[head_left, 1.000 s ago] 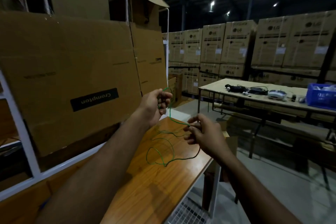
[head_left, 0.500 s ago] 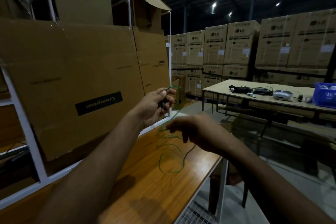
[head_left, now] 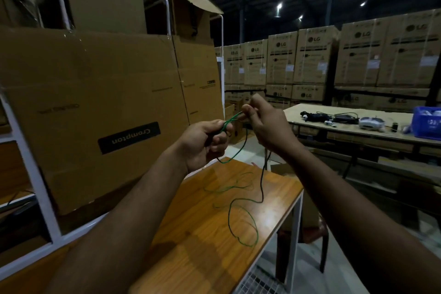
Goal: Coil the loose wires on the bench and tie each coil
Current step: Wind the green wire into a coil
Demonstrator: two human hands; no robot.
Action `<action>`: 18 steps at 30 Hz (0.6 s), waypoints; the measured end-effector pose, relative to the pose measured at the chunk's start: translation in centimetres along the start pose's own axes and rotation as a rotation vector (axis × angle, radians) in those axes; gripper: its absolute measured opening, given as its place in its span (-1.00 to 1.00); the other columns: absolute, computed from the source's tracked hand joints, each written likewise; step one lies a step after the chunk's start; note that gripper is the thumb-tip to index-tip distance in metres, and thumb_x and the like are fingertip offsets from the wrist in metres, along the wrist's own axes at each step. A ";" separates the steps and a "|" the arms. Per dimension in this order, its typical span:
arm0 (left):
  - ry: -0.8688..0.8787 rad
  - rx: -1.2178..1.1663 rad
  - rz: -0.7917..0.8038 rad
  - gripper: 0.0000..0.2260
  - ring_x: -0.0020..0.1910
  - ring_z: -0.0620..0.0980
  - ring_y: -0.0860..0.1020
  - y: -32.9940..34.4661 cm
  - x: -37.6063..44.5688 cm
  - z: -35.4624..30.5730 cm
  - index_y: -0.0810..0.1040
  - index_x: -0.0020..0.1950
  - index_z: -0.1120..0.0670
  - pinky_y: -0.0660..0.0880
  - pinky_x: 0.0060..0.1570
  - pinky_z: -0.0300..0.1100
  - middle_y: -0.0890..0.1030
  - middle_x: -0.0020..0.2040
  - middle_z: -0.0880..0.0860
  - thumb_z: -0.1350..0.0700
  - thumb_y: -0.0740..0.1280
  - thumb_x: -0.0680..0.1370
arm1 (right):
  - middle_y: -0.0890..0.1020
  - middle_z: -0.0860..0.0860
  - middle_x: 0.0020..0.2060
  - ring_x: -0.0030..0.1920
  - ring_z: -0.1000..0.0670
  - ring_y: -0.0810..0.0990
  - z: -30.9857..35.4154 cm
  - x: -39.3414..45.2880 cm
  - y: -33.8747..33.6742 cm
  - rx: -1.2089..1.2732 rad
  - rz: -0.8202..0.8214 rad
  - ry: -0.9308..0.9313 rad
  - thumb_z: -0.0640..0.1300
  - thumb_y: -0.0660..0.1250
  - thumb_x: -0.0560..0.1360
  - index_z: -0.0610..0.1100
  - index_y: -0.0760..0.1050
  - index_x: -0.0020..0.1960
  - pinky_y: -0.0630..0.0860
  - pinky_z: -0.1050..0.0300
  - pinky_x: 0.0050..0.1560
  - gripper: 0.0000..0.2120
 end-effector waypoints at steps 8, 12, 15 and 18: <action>0.029 0.004 0.013 -0.68 -0.44 -0.04 0.02 -0.1 -0.2 -0.8 0.38 -0.24 0.06 -0.04 -0.40 -0.16 0.22 -0.48 -0.06 0.04 0.04 0.68 | 0.47 -0.02 -0.33 -0.52 0.17 0.45 -0.6 0.4 0.7 0.498 0.108 0.246 0.00 0.08 0.70 -0.09 0.41 0.01 0.30 0.28 -0.55 -0.78; 0.068 0.004 0.020 -0.66 -0.40 0.00 0.00 0.3 -0.2 -1.2 0.38 -0.28 0.04 -0.04 -0.37 -0.11 0.22 -0.48 -0.05 0.02 0.05 0.67 | 0.52 -0.04 -0.42 -0.57 0.12 0.38 -0.4 0.6 0.0 0.748 0.112 0.371 0.04 0.03 0.71 -0.08 0.43 0.05 0.25 0.27 -0.57 -0.72; 0.097 -0.028 0.025 -0.65 -0.41 0.00 0.01 0.5 -0.3 -1.5 0.38 -0.28 0.05 -0.01 -0.41 -0.14 0.23 -0.49 -0.05 0.02 0.04 0.68 | 0.63 -0.07 -0.38 -0.58 0.12 0.33 -0.4 0.1 -0.1 1.020 0.149 0.500 0.06 0.00 0.71 -0.10 0.38 0.11 0.24 0.32 -0.59 -0.72; 0.126 -0.076 0.050 -0.66 -0.43 -0.01 0.03 0.7 -0.6 -1.9 0.37 -0.27 0.05 0.09 -0.46 -0.20 0.24 -0.50 -0.04 0.03 0.05 0.67 | 0.69 -0.13 -0.27 -0.60 0.16 0.31 0.0 -0.6 0.1 1.323 0.195 0.515 0.04 -0.01 0.71 -0.16 0.29 0.30 0.26 0.35 -0.59 -0.68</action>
Point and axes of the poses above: each hand's wrist, its own x-axis towards the middle knuckle, its own y-axis out of the palm, z = x × y, the point moved 4 cm from there along x, towards the middle knuckle
